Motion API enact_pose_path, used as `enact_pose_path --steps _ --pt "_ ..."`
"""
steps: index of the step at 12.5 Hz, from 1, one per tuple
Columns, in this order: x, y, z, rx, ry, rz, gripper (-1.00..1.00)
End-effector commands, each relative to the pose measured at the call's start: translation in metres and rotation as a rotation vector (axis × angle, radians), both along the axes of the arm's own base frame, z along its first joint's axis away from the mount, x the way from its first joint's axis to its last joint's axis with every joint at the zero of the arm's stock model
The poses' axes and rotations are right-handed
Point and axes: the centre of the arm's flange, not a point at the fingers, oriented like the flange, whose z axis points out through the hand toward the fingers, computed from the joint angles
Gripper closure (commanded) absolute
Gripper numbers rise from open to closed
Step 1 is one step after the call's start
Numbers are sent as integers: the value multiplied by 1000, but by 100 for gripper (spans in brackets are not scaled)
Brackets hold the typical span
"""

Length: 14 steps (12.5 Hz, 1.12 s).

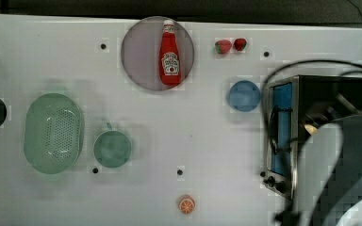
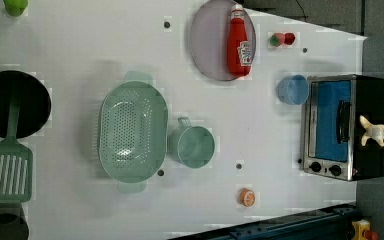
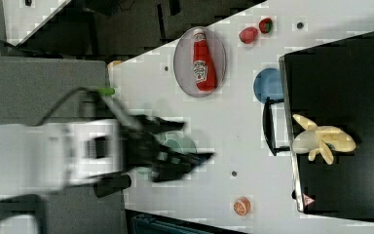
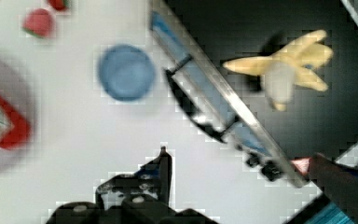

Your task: Pick banana from table and place on oven.

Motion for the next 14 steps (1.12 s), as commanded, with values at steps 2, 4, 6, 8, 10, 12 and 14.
enact_pose_path --steps 2,4,6,8,10,12,14 --pt "38 155 11 -24 -36 -197 -100" --pt "43 201 -1 -31 -24 -325 -100" --pt "39 225 -8 -21 -10 -327 -100" --pt "28 226 -1 -17 -20 -323 -100" --pt "17 230 1 0 -18 -319 -100" --pt "9 229 0 8 -13 -323 -100" --pt "7 229 -4 7 -6 -323 -100"
